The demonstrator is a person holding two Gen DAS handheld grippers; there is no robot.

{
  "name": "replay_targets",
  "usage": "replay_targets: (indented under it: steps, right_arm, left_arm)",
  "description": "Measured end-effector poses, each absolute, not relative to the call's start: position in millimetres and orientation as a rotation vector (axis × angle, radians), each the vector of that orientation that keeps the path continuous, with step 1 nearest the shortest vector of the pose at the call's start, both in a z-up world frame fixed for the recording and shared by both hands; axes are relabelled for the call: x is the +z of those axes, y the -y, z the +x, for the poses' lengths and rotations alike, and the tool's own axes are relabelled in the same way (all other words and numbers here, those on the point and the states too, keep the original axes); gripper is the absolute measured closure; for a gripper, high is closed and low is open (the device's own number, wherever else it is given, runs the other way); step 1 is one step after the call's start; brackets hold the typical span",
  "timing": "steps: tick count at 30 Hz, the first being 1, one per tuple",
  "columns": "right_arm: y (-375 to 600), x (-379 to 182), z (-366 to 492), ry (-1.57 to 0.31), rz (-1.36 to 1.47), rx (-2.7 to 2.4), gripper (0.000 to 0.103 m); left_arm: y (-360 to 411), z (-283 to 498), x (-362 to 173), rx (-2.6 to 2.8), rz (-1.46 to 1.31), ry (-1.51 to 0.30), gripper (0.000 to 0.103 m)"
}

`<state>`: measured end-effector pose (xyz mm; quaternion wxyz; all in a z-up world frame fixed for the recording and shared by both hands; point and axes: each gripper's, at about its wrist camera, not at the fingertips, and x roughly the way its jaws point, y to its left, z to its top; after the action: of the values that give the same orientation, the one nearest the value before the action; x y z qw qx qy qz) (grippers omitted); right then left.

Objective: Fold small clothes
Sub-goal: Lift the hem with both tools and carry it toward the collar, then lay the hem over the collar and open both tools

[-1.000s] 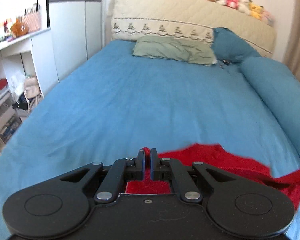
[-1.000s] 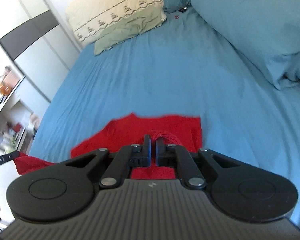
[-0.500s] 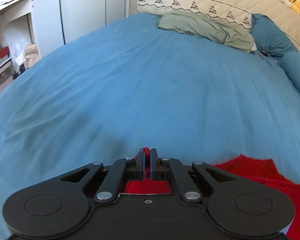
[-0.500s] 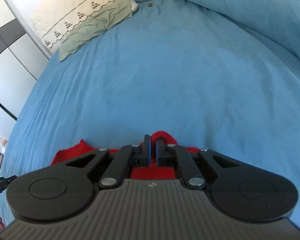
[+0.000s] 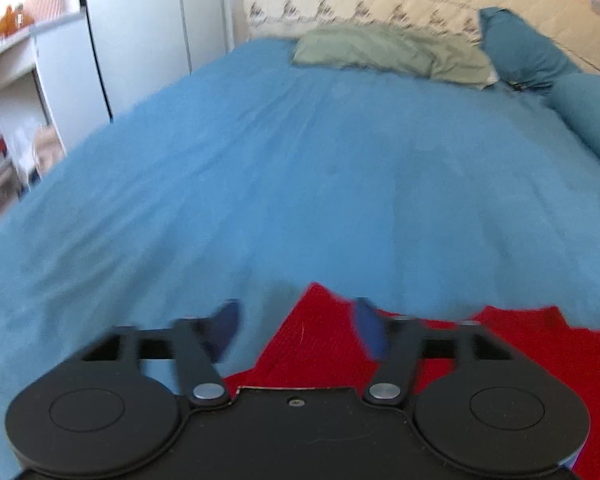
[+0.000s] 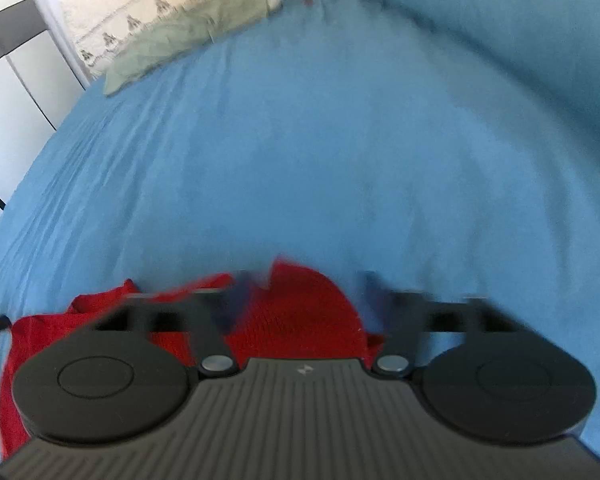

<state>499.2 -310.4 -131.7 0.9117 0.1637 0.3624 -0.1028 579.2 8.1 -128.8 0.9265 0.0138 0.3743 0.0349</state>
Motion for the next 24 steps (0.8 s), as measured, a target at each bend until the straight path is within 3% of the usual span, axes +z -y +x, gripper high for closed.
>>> replay_targets:
  steps: [5, 9, 12, 19, 24]
  right_arm:
    - [269.0, -128.2, 465.2, -0.797, 0.289, -0.018, 0.002]
    - [249.2, -157.2, 453.8, -0.889, 0.267, -0.001, 0.002]
    - [257.5, -175.2, 445.6, -0.901, 0.273, -0.052, 0.002]
    - [254.6, -180.7, 444.1, -0.92, 0.15, -0.065, 0.002]
    - [257.6, -141.9, 432.8, -0.872, 0.109, -0.041, 0.003]
  left_arm:
    - [4.6, 524.9, -133.7, -0.108, 0.058, -0.849, 0.025]
    - [6.4, 502.8, -171.9, -0.143, 0.082, -0.967, 0.025]
    - [-1.6, 491.3, -185.0, -0.148, 0.087, -0.954, 0.025]
    - [-0.4, 494.3, -183.4, -0.158, 0.119, -0.971, 0.024]
    - [6.6, 485.7, -144.2, -0.205, 0.157, -0.919, 0.025]
